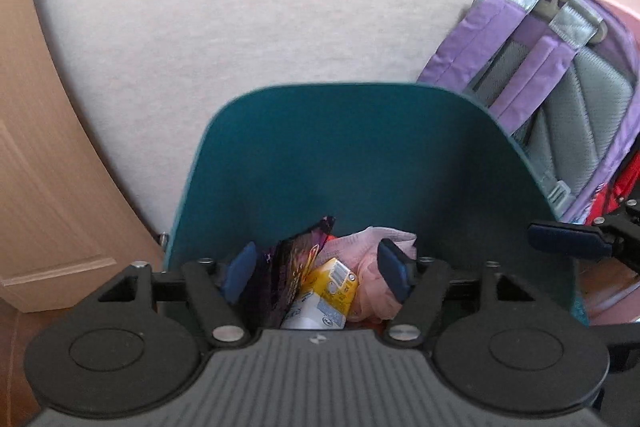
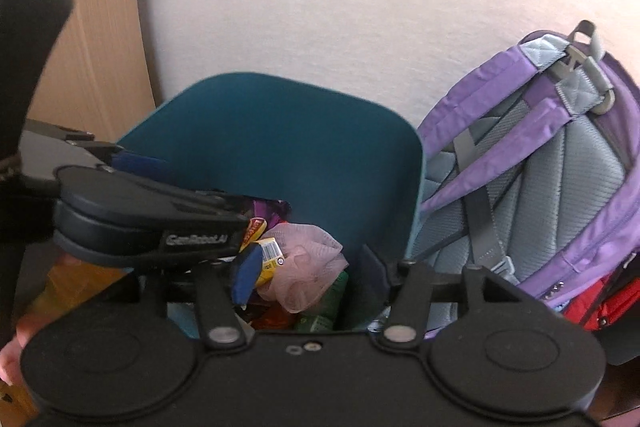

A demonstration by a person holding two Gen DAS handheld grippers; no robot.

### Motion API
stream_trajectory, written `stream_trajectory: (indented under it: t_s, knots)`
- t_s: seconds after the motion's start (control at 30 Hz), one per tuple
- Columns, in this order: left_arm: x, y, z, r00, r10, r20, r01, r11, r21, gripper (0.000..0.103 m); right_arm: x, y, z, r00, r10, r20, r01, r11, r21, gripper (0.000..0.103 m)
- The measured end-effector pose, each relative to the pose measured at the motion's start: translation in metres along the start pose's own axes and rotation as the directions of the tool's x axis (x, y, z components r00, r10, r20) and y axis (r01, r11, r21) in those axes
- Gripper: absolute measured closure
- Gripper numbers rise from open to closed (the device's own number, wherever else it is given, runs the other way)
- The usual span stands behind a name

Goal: Collect trash
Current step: 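Withdraw both tools and lower them to the floor trash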

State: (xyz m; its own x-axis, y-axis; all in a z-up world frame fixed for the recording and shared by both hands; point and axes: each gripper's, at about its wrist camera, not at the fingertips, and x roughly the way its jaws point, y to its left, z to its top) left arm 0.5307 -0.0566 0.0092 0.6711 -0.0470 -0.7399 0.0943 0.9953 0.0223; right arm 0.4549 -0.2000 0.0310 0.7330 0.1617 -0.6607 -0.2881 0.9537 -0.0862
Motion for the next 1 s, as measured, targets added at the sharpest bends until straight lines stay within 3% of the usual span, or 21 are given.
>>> stream_trajectory:
  t_s: [0.43,0.53,0.77,1.0]
  knots:
    - [-0.09,0.004,-0.028,0.997,-0.003,0.076,0.0,0.999,0.037,0.034,-0.081,0.015,-0.021,0.997,0.032,0.069,-0.032,0.999,0.004,0.039]
    - [-0.114,0.009,-0.041,0.995,0.006,0.096,-0.01,0.999,0.031,0.029,-0.1,0.022,-0.03,0.996,0.051,0.077,-0.051,0.999,0.008,0.037]
    - [-0.164,0.023,-0.078,0.993,0.012,0.116,-0.013,1.0,0.002,0.029,-0.135,0.044,-0.057,0.992,0.091,0.092,-0.09,0.996,-0.011,0.034]
    - [-0.199,0.044,-0.128,0.993,-0.008,0.115,0.014,0.999,-0.047,0.024,-0.156,0.069,-0.09,0.986,0.142,0.086,-0.142,0.99,-0.013,0.024]
